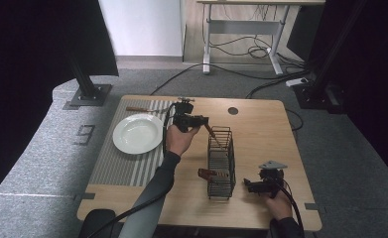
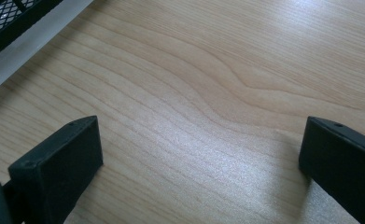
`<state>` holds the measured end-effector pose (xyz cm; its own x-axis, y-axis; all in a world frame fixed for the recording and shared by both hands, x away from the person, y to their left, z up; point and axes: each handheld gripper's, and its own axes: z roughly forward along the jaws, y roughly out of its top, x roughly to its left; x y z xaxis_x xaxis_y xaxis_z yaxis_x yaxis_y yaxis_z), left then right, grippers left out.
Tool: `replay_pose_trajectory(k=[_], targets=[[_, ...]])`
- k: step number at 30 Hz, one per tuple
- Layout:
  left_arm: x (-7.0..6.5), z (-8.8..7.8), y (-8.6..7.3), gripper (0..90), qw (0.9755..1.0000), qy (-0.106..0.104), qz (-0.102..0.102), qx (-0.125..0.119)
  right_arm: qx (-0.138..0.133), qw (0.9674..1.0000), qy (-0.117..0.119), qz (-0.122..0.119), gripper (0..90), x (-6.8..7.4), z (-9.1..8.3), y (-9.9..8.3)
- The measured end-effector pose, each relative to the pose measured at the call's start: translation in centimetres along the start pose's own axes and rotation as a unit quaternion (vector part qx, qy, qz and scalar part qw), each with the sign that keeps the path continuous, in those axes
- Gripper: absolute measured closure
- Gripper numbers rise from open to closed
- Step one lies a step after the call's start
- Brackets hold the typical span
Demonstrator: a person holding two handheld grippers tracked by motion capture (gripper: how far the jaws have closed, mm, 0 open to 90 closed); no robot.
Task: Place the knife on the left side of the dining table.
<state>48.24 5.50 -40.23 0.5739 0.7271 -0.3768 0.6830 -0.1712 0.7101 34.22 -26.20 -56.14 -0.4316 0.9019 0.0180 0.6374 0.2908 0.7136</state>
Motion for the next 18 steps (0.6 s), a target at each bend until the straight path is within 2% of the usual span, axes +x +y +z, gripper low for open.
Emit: replay_pose_trajectory(k=[2, 3, 8, 11, 13, 18], targets=[[0.0, -0.1, 0.0, 70.3, 1.0000, -0.003, 0.000, 0.002, 0.000, 1.0000, 0.000, 0.000, 0.0, 0.0, 0.0, 0.0], [0.2, -0.2, -0.1, 71.2, 0.9999, -0.014, -0.009, -0.002, 0.000, 1.0000, 0.000, 0.000, 0.0, 0.0, 0.0, 0.0], [0.1, -0.6, -0.2, 76.4, 0.9994, -0.034, -0.010, -0.008, 0.000, 1.0000, 0.000, 0.000, 0.0, 0.0, 0.0, 0.0], [0.0, -1.1, -0.2, 79.6, 0.9981, -0.055, -0.013, -0.022, 0.000, 1.0000, 0.000, 0.000, 0.0, 0.0, 0.0, 0.0], [-0.4, -1.5, 0.0, 80.1, 0.9984, -0.052, -0.003, -0.022, 0.000, 1.0000, 0.000, -0.001, 0.0, 0.0, 0.0, 0.0], [-0.7, -2.3, 0.3, 80.3, 0.9978, -0.061, 0.001, -0.025, -0.001, 1.0000, 0.000, 0.000, 0.0, 0.0, 0.0, 0.0]])
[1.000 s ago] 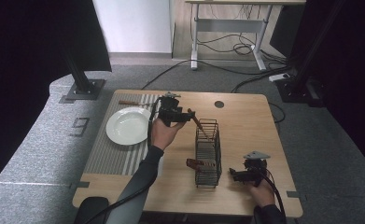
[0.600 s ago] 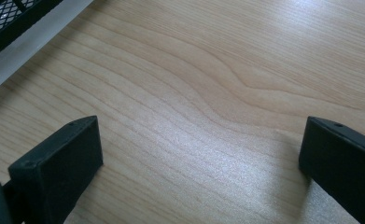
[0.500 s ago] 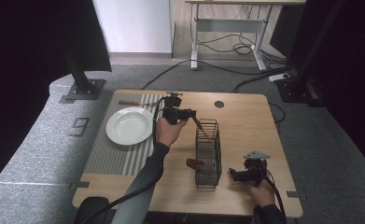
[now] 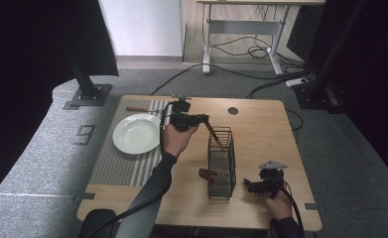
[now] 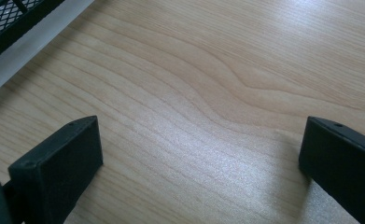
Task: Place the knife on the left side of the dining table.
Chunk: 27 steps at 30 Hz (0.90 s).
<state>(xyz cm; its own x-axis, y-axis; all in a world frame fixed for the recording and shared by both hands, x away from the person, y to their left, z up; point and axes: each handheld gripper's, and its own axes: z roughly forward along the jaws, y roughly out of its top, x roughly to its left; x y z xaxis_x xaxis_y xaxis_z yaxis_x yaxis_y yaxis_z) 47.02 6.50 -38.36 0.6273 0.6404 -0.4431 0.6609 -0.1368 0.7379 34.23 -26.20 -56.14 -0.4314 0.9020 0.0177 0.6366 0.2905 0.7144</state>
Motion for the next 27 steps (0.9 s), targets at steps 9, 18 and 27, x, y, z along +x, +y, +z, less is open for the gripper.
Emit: replay_pose_trajectory(k=[9, 18, 27], targets=[[-0.7, -3.7, 0.8, 80.4, 0.9994, -0.013, 0.008, -0.030, 0.000, 1.0000, 0.000, 0.001, 0.0, 0.0, 0.0, 0.0], [-1.1, -8.1, 1.1, 80.3, 0.9974, -0.022, 0.013, -0.067, 0.001, 1.0000, 0.000, 0.000, 0.0, 0.0, 0.0, 0.0], [-0.2, -12.6, 0.5, 80.4, 0.9949, -0.007, 0.011, -0.101, 0.001, 1.0000, 0.000, 0.000, 0.0, 0.0, 0.0, 0.0]])
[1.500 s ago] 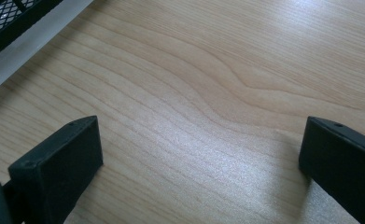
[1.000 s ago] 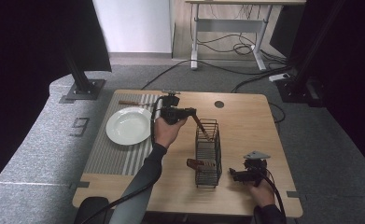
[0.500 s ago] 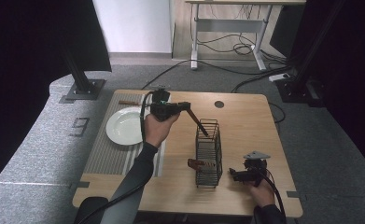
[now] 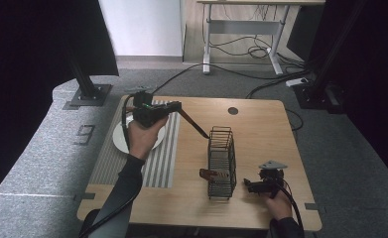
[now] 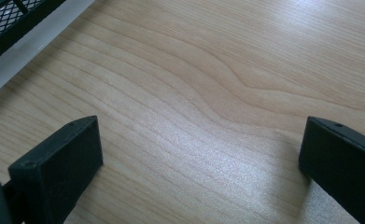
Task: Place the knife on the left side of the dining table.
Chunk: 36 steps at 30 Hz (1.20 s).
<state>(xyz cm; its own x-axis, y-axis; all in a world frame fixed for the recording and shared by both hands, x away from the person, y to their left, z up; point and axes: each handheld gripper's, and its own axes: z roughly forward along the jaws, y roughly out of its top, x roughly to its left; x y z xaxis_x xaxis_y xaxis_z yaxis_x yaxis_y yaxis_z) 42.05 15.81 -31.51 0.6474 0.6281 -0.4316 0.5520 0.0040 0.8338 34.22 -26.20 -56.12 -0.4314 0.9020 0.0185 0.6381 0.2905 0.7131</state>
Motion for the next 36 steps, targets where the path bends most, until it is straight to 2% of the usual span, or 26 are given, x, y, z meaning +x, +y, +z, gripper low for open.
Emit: replay_pose_trajectory(k=[7, 9, 16, 18, 23, 25, 31, 32, 34, 36], targets=[[1.6, -2.6, -0.9, 80.4, 0.9995, 0.026, -0.012, -0.015, 0.000, 1.0000, 0.000, 0.000, 0.0, 0.0, 0.0, 0.0], [2.5, -3.8, -1.7, 80.3, 0.9989, 0.036, -0.020, -0.022, 0.000, 1.0000, 0.000, 0.000, 0.0, 0.0, 0.0, 0.0], [4.1, -5.7, -3.6, 80.4, 0.9972, 0.057, -0.037, -0.032, 0.000, 1.0000, 0.000, 0.000, 0.0, 0.0, 0.0, 0.0], [4.9, -6.6, -4.7, 80.4, 0.9958, 0.066, -0.048, -0.040, 0.000, 1.0000, 0.000, 0.000, 0.0, 0.0, 0.0, 0.0], [5.9, -7.5, -6.1, 80.3, 0.9940, 0.081, -0.059, -0.044, -0.001, 1.0000, 0.000, 0.001, 0.0, 0.0, 0.0, 0.0], [6.7, -7.9, -7.1, 80.3, 0.9921, 0.096, -0.069, -0.043, -0.001, 1.0000, 0.000, 0.002, 0.0, 0.0, 0.0, 0.0], [8.3, -8.7, -9.2, 80.3, 0.9886, 0.110, -0.095, -0.041, -0.001, 1.0000, 0.000, -0.001, 0.0, 0.0, 0.0, 0.0], [8.3, -8.7, -9.2, 80.3, 0.9886, 0.110, -0.095, -0.041, -0.001, 1.0000, 0.000, -0.001, 0.0, 0.0, 0.0, 0.0], [9.0, -9.1, -10.3, 80.3, 0.9858, 0.118, -0.112, -0.042, -0.001, 1.0000, 0.000, -0.001, 0.0, 0.0, 0.0, 0.0], [9.4, -9.3, -11.0, 80.3, 0.9842, 0.122, -0.122, -0.040, -0.001, 1.0000, 0.000, -0.001, 0.0, 0.0, 0.0, 0.0]])
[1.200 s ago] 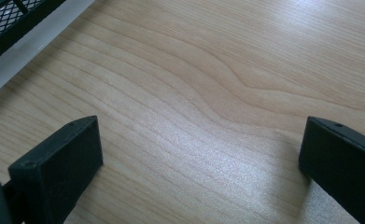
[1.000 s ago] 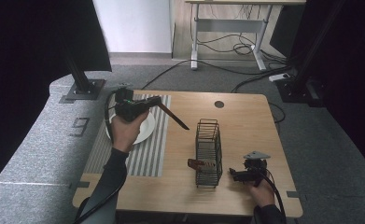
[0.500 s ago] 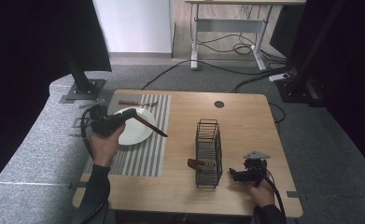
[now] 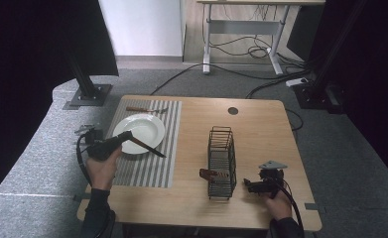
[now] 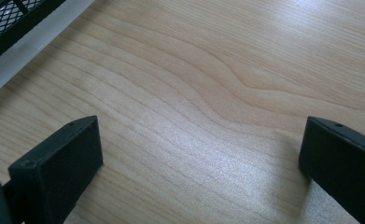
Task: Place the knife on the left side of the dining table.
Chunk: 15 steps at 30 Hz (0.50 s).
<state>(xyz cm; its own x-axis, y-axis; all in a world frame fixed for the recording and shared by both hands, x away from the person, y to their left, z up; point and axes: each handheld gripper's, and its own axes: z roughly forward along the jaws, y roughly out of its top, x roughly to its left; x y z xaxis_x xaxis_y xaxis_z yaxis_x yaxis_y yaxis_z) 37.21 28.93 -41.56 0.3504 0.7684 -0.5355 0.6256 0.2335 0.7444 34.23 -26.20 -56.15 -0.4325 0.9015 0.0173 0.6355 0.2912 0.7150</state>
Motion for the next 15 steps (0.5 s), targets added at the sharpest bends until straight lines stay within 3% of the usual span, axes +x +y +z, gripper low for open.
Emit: replay_pose_trajectory(k=[10, 13, 15], targets=[[2.7, -0.1, -2.0, 80.3, 0.9993, 0.011, -0.035, 0.007, 0.000, 1.0000, 0.000, 0.000, 0.0, 0.0, 0.0, 0.0], [3.0, -0.2, -2.1, 80.1, 0.9992, 0.012, -0.036, 0.007, 0.000, 1.0000, 0.000, 0.000, 0.0, 0.0, 0.0, 0.0], [3.3, -0.3, -2.2, 78.9, 0.9993, 0.024, -0.026, 0.009, 0.000, 1.0000, 0.000, 0.000, 0.0, 0.0, 0.0, 0.0]])
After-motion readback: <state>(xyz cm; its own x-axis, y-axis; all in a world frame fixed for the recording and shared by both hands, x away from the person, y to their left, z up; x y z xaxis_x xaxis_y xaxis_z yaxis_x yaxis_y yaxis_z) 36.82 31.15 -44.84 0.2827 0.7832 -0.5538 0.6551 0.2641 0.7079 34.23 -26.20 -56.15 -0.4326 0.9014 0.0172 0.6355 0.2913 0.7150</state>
